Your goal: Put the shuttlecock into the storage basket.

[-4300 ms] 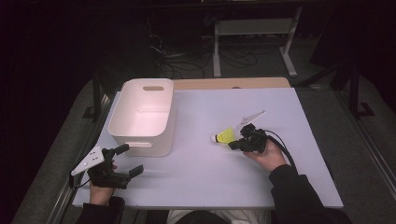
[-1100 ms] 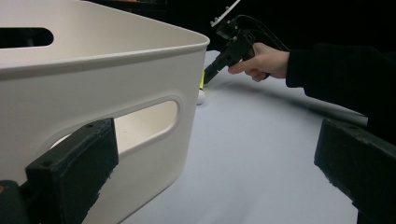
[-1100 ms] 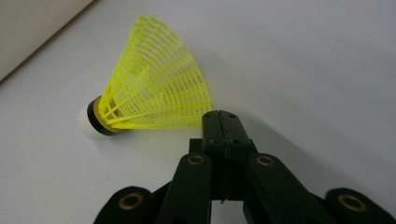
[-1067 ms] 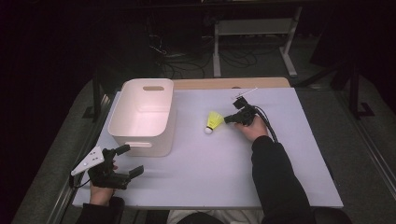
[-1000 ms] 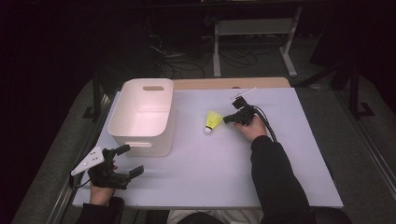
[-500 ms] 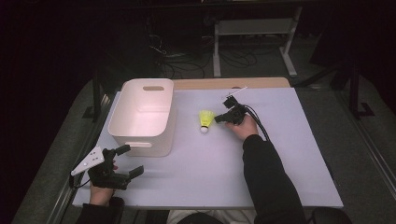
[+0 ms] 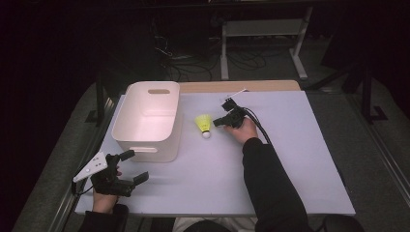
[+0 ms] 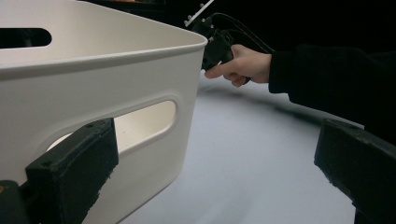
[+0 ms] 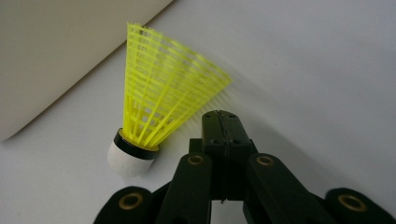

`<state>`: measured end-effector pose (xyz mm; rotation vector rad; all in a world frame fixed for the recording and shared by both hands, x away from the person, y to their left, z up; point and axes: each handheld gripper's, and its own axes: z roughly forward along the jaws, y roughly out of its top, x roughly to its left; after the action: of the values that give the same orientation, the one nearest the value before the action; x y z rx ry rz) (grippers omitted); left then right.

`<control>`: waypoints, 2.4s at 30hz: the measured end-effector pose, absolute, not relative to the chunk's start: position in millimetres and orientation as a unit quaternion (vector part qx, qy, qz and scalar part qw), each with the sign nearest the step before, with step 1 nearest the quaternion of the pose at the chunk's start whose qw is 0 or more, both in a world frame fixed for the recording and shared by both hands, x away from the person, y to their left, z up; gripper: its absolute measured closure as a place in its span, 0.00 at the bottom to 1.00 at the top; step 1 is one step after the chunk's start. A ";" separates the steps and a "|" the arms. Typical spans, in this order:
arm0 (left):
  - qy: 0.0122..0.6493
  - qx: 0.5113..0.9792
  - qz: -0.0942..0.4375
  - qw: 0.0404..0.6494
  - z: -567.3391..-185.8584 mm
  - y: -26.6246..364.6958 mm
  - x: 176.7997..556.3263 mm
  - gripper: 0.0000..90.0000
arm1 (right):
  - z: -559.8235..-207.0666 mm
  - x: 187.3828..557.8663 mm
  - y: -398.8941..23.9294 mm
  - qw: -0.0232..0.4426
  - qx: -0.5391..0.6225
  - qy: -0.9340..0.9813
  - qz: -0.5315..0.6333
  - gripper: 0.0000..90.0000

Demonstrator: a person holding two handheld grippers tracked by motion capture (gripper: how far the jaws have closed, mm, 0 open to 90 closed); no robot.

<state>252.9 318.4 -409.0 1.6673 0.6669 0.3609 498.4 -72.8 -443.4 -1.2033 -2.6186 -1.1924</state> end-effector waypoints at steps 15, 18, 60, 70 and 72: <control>0.288 0.723 0.156 0.608 -409.0 318.6 252.8 0.00 | -442.3 497.6 -52.3 0.020 -0.366 -0.848 -0.383 0.99; 0.288 0.723 0.156 0.609 -409.0 318.6 252.8 0.00 | -440.5 496.3 -46.0 0.022 -0.357 -0.850 -0.385 0.99; 0.288 0.722 0.155 0.609 -408.8 318.8 252.2 0.00 | -382.7 461.5 -41.2 -0.006 -0.287 -0.873 -0.394 0.47; 0.289 0.722 0.156 0.609 -409.0 318.6 252.5 0.00 | -384.6 460.9 -39.2 -0.007 -0.293 -0.879 -0.376 0.05; 0.289 0.722 0.156 0.609 -409.0 318.7 252.6 0.00 | -385.5 460.6 -38.4 -0.007 -0.293 -0.881 -0.371 0.02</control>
<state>252.6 318.7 -409.0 1.6667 0.6670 0.3611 460.6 -38.4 -385.5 -0.9240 -2.7809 -1.1717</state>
